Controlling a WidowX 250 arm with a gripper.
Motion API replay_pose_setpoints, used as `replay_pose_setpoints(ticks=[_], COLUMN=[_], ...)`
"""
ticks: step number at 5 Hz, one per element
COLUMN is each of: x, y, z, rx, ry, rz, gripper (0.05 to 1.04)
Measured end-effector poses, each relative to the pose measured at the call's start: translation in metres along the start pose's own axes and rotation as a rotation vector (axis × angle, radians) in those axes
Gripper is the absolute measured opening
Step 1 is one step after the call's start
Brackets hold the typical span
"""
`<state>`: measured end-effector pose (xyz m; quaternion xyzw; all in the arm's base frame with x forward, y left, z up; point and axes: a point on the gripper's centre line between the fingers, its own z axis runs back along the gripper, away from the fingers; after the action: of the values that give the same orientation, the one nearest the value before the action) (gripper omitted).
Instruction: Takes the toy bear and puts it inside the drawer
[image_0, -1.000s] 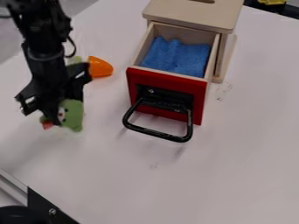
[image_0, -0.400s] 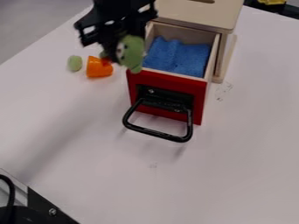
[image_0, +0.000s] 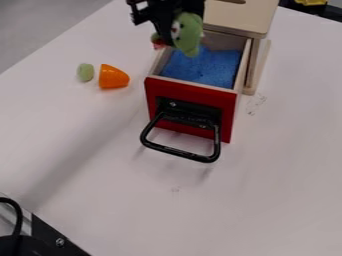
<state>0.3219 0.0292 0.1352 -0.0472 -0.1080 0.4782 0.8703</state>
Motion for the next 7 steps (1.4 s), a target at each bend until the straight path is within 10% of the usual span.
replay_pose_setpoints(ticks=[3,4,5,7], x=[-0.001,-0.002,-0.003,0.001], y=[-0.030,-0.029,-0.021,-0.014], z=[-0.071,-0.073,-0.071,-0.043], rx=[0.055,0.052,0.067,0.036], ry=[0.062,0.076,0.085,0.069], rz=[-0.048,-0.035,-0.027,-0.013], gripper=[0.536,0.873,1.001,1.001])
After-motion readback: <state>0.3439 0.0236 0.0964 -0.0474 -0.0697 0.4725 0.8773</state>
